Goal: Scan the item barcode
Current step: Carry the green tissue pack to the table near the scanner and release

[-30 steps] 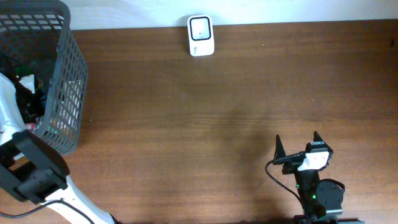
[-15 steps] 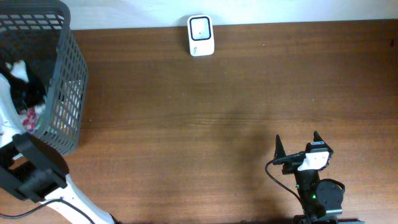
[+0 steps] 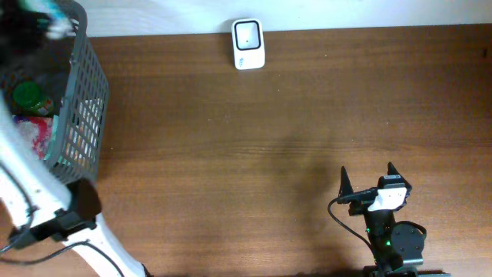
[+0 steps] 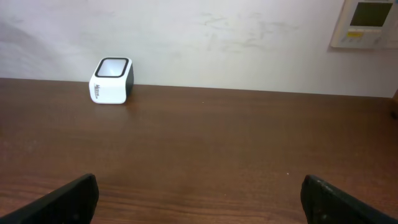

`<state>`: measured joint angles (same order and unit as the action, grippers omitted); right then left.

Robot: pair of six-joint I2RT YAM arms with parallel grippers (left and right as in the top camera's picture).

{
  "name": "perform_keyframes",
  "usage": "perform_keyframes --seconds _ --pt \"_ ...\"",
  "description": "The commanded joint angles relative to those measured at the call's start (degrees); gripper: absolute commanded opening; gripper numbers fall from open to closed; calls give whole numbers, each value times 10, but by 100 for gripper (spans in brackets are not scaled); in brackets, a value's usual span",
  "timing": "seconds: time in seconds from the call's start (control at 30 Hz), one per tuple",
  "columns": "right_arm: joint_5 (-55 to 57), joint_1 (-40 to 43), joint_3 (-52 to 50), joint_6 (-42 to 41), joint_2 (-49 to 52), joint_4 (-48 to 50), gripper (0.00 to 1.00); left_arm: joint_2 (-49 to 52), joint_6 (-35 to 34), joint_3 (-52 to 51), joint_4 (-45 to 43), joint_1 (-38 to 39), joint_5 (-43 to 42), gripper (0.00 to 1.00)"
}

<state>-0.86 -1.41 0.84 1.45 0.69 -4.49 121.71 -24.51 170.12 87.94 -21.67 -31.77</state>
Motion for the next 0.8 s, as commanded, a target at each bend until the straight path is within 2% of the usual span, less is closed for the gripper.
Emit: perform_keyframes --seconds 0.0,0.13,0.2,0.27,0.4,0.5,0.57,0.7,0.73,0.77 --pt "3 2 -5 -7 -4 -1 99 -5 -20 -13 13 120 -2 0" --pt "3 2 -5 -7 -4 -1 99 0 -21 -45 12 277 172 0" --pt "3 2 -5 -7 -4 -1 99 8 -61 -71 13 340 267 0" --pt "3 2 -5 -7 -4 -1 99 27 -142 -119 -4 405 332 0" --pt "3 2 -5 -7 -4 -1 99 90 -150 -208 -97 488 331 0" --pt "3 2 -5 -7 -4 -1 99 151 -156 -239 -161 522 331 0" --pt "3 2 -5 -7 -4 -1 99 199 -184 -240 -174 536 331 0" --pt "3 2 -5 -7 -4 -1 99 256 -184 -240 -167 554 330 1" --pt "3 2 -5 -7 -4 -1 99 264 -184 -240 -165 559 330 4" --pt "3 2 -5 -7 -4 -1 99 272 -183 -240 -165 565 330 19"
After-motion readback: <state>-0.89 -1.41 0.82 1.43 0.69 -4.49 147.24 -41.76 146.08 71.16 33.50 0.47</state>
